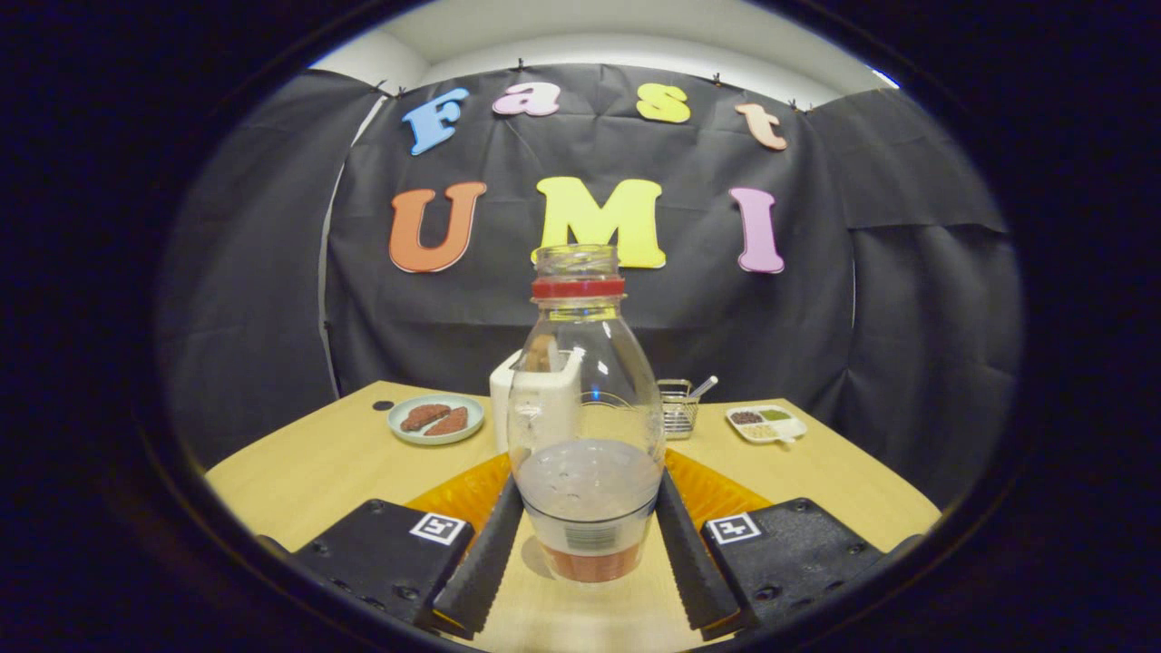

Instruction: Take the bottle from table, then pour the juice into the cup, finally place the bottle on the coaster

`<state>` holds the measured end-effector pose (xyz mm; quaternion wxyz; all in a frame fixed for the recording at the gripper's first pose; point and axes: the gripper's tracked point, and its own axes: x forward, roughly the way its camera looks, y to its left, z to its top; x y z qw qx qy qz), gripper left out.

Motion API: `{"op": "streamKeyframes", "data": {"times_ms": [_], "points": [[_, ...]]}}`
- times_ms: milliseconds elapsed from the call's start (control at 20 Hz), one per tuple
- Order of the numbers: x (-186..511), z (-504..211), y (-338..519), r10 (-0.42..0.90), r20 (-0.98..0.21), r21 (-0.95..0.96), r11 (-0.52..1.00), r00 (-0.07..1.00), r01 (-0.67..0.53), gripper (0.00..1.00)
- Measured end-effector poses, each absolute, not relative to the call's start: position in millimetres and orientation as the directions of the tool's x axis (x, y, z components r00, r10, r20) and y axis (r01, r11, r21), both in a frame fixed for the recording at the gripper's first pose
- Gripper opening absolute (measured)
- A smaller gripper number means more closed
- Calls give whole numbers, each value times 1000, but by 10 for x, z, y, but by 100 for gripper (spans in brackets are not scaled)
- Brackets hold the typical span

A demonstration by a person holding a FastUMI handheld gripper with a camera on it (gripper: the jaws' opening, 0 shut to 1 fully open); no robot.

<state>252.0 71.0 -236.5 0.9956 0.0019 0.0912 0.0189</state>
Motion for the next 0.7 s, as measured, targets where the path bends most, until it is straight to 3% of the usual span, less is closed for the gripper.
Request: {"op": "streamKeyframes", "data": {"times_ms": [700], "points": [[3117, -3063, 892, 85, -271, 58, 996, 959, -72, 83]]}}
